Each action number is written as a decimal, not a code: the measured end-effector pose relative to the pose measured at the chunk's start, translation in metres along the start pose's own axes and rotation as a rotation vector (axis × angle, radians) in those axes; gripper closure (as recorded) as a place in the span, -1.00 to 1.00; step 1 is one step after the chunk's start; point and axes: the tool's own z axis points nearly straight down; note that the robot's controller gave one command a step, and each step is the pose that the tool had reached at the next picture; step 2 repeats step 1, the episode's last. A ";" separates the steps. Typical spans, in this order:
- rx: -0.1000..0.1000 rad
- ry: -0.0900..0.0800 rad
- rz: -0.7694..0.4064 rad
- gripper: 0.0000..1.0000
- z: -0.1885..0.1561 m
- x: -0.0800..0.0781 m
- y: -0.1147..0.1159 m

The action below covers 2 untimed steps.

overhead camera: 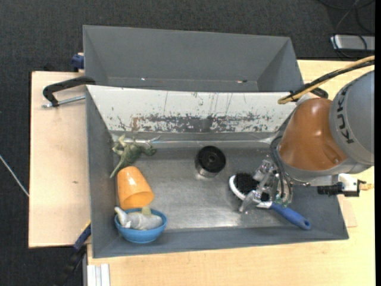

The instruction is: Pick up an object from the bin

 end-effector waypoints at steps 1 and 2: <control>0.000 -0.001 -0.001 1.00 -0.047 -0.002 0.002; 0.000 -0.001 -0.001 1.00 -0.047 -0.002 0.002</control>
Offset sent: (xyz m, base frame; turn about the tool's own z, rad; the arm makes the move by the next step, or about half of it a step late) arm 0.0000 0.0001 0.0439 0.0000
